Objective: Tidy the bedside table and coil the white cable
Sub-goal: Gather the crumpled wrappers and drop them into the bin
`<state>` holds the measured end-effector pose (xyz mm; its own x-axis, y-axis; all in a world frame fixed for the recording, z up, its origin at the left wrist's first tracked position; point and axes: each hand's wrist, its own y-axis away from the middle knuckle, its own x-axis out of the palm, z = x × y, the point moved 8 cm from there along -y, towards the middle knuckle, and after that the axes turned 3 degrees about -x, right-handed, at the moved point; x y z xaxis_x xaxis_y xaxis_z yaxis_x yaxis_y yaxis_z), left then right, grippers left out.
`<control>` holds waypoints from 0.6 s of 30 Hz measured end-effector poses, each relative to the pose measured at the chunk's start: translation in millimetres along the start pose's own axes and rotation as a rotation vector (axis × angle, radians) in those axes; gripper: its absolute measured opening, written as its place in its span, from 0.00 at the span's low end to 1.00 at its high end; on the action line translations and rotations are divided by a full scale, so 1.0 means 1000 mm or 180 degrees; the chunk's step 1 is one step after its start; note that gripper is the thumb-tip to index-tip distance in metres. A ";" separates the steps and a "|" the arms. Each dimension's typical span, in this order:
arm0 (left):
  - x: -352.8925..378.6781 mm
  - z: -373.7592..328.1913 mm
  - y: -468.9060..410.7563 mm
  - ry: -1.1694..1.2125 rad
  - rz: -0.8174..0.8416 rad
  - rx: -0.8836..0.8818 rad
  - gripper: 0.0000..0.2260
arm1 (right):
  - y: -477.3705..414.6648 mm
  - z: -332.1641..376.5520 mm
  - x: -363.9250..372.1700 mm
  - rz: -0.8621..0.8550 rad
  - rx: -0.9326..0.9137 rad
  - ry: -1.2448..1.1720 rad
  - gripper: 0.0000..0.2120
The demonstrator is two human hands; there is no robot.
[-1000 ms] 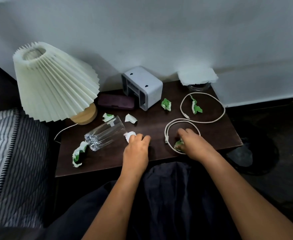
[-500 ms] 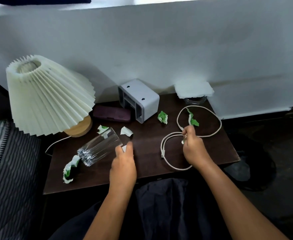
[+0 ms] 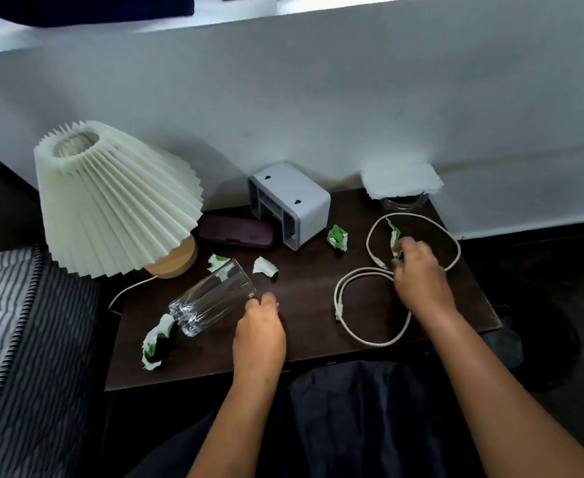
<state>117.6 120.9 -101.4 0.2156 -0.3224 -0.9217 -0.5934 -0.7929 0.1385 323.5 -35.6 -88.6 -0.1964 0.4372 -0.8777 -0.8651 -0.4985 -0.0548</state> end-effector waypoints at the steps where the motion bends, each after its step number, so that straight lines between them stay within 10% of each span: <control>1: -0.003 -0.005 -0.001 0.0113 -0.0073 0.0071 0.08 | -0.003 -0.003 -0.001 -0.0029 -0.0037 0.0112 0.13; 8: -0.009 -0.022 -0.014 0.1417 0.0066 -0.0100 0.16 | -0.014 -0.027 0.026 0.0593 -0.0016 0.0594 0.19; 18: -0.002 -0.006 -0.017 0.4057 0.0755 -0.1325 0.17 | -0.023 0.021 0.006 -0.0148 -0.0223 0.0055 0.12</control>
<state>132.4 132.1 -99.8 0.8370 -0.5415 0.0794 -0.4890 -0.6749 0.5526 332.4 -5.7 -82.1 -0.1484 0.4484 -0.8814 -0.8385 -0.5296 -0.1283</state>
